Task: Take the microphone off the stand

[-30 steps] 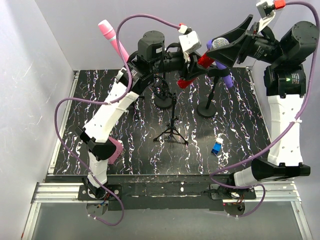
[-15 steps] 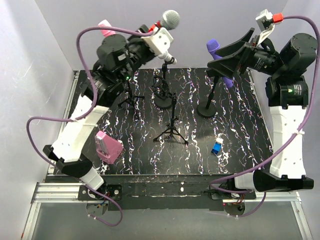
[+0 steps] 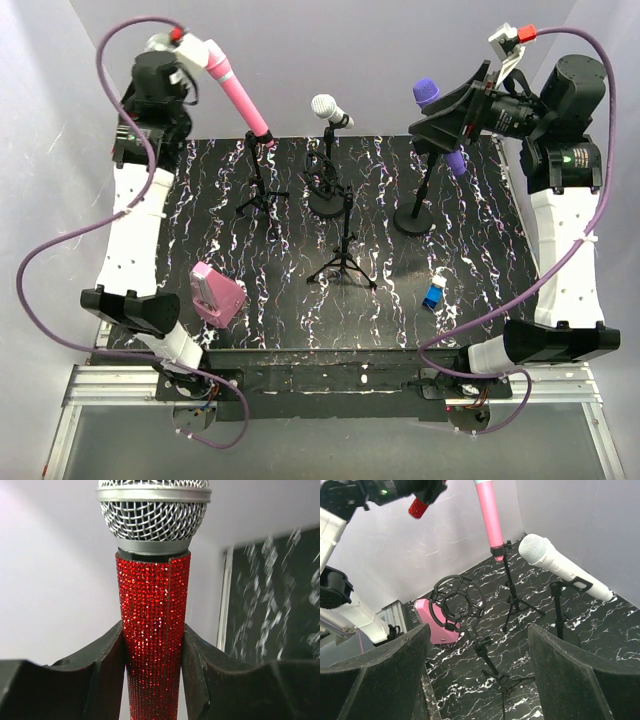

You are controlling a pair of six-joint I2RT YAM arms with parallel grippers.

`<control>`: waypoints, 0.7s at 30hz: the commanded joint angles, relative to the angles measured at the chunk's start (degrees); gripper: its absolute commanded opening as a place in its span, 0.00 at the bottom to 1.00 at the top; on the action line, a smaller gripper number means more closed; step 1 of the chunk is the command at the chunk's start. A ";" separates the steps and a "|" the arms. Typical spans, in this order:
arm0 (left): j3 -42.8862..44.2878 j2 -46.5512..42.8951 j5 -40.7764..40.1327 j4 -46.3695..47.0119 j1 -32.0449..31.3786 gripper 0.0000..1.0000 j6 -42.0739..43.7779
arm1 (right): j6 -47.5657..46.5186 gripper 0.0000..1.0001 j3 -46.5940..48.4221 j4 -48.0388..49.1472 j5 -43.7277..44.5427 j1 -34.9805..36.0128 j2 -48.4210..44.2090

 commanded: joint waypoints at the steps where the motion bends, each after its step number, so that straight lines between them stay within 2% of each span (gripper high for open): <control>1: -8.05 -4.21 4.83 -15.54 13.85 0.00 -15.83 | -4.54 0.85 5.18 -3.41 -1.58 -0.46 0.81; 3: -12.79 -3.60 12.56 -21.35 20.98 0.00 -21.65 | -7.27 0.83 5.89 -6.41 -1.06 -0.37 1.08; 4: -16.99 -3.77 15.39 -22.07 22.40 0.00 -22.98 | -8.32 0.82 5.71 -7.64 -0.62 -0.29 0.99; 9: -39.66 -8.24 19.64 -15.59 23.99 0.00 -24.75 | -11.40 0.79 3.08 -11.16 0.96 -0.02 -0.50; 12: -48.91 -9.04 19.46 -11.02 24.87 0.00 -25.19 | -12.72 0.79 1.50 -12.30 1.93 0.15 -1.64; 15: -54.37 -7.12 19.10 -6.88 25.05 0.00 -25.46 | -12.55 0.78 0.18 -12.75 2.46 0.68 -2.52; 19: -56.40 -2.20 20.68 -3.36 25.05 0.01 -26.77 | -14.04 0.77 -0.35 -14.59 3.42 2.52 -3.31; 21: -57.10 0.26 22.18 -2.04 25.14 0.13 -27.38 | -15.01 0.77 -0.70 -15.21 3.86 2.96 -3.49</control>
